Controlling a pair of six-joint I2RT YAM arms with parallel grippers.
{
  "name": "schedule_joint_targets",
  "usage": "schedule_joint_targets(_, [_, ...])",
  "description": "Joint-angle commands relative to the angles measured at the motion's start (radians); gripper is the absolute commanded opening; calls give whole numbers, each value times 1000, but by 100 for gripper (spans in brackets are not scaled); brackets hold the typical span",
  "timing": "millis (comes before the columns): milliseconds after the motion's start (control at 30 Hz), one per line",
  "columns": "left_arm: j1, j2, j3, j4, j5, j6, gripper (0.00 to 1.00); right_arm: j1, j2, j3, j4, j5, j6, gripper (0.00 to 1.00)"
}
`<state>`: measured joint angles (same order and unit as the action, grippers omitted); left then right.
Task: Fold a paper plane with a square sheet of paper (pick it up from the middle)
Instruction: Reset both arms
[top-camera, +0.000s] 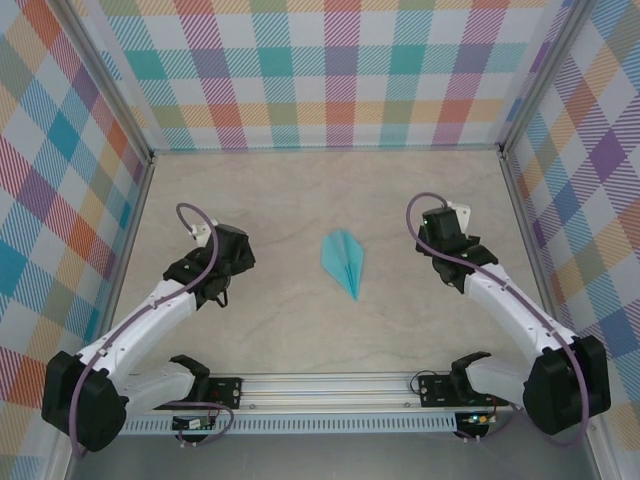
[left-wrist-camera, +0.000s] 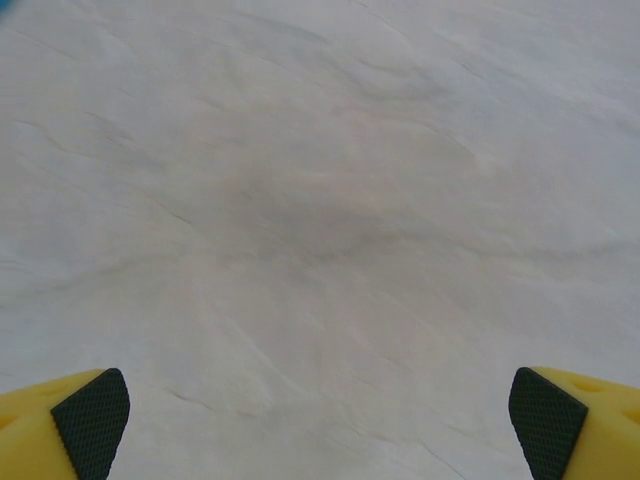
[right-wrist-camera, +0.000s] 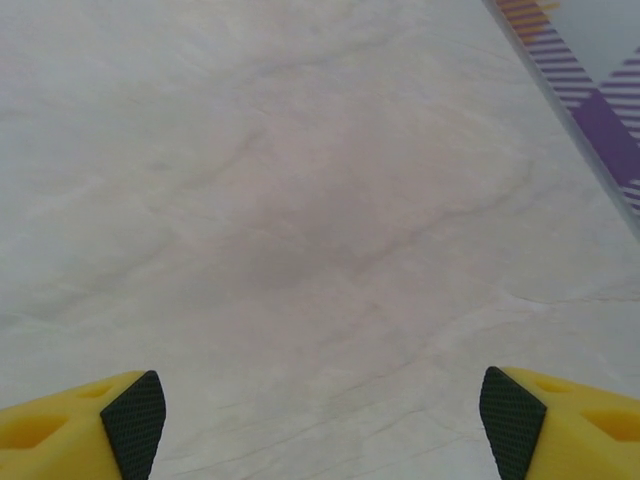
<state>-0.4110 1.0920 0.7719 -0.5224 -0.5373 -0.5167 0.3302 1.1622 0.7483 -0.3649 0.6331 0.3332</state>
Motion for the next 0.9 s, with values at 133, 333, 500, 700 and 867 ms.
schedule_joint_targets(133, [127,64,-98,298,-131,266,100,-134,142,-114,382,-99,-217,85])
schedule_joint_targets(333, [206,106,-222,571,-23,375,100,-162,190,-200,665,-233,-300,85])
schedule_joint_targets(500, [231,192,-318,884,66,395,100,-205,256,-224,815,-349,-337,85])
schedule_joint_targets(700, [240,267,-329,1043,109,474,100,-272,315,-285,1046,-522,-337,84])
schedule_joint_targets(867, [306,331,-348,1211,253,504,100,-293,347,-384,1240,-608,-343,84])
